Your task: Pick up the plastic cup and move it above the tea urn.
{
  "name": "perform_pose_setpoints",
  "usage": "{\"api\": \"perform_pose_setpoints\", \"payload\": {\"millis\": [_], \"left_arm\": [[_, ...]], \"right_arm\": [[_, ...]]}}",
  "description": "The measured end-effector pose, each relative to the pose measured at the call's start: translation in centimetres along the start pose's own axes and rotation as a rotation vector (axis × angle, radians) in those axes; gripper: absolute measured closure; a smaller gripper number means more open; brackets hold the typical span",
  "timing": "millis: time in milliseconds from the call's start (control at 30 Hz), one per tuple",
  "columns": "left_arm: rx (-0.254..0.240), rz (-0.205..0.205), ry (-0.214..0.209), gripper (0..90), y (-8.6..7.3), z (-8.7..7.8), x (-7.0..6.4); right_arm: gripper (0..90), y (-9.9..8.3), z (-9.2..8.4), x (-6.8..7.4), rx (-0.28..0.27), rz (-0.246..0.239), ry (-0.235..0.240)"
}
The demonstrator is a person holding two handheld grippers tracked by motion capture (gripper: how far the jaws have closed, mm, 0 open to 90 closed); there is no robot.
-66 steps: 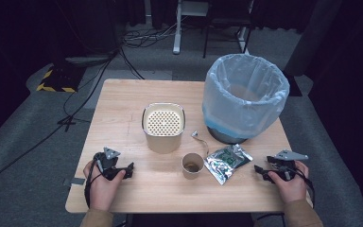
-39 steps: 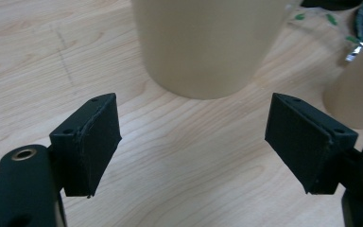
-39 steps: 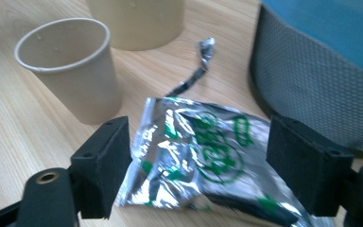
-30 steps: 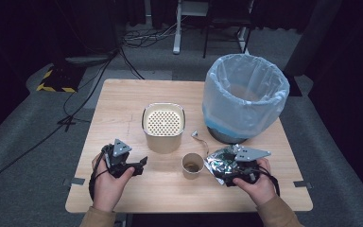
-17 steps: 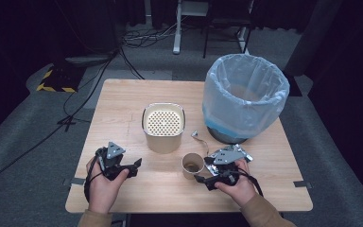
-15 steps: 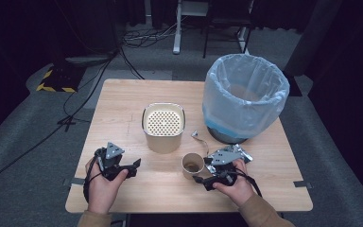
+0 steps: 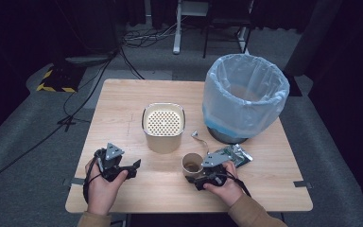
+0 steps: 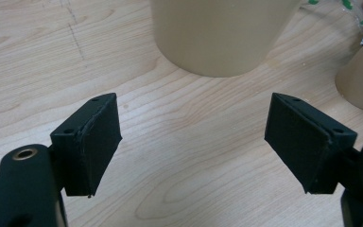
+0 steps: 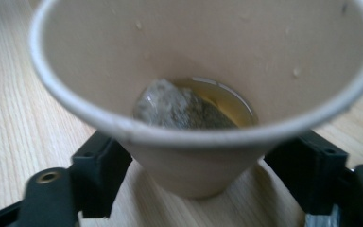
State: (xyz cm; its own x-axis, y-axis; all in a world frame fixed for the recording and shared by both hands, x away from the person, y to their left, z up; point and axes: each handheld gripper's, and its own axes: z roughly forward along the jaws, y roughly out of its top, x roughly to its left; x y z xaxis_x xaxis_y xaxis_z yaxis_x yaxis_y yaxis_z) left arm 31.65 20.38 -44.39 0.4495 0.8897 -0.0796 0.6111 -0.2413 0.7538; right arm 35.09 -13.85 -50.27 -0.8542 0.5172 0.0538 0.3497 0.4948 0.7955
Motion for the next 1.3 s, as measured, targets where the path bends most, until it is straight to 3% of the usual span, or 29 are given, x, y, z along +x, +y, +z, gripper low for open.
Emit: {"api": "perform_pose_setpoints", "payload": {"millis": [67,367,500,933,1300], "left_arm": [[0.005,0.011,-0.002,19.6,0.1,0.0,-0.1],[-0.01,-0.006,-0.005,19.9,0.2,0.1,0.1],[-0.003,-0.003,-0.008,20.0,0.3,0.2,0.1],[-0.004,-0.004,-0.015,20.4,0.6,0.6,0.3],[0.0,-0.01,-0.01,20.4,0.6,0.6,0.6]], "right_arm": [[31.2,0.1,0.0,0.0,0.002,-0.014,0.004],[33.1,0.7,-0.5,0.0,-0.01,-0.02,-0.014],[33.6,1.5,-1.1,-0.3,-0.034,-0.053,-0.019],[34.1,5.3,-3.8,-2.0,-0.09,-0.012,-0.048],[34.4,8.8,-5.2,-3.2,-0.089,0.011,-0.065]]}}
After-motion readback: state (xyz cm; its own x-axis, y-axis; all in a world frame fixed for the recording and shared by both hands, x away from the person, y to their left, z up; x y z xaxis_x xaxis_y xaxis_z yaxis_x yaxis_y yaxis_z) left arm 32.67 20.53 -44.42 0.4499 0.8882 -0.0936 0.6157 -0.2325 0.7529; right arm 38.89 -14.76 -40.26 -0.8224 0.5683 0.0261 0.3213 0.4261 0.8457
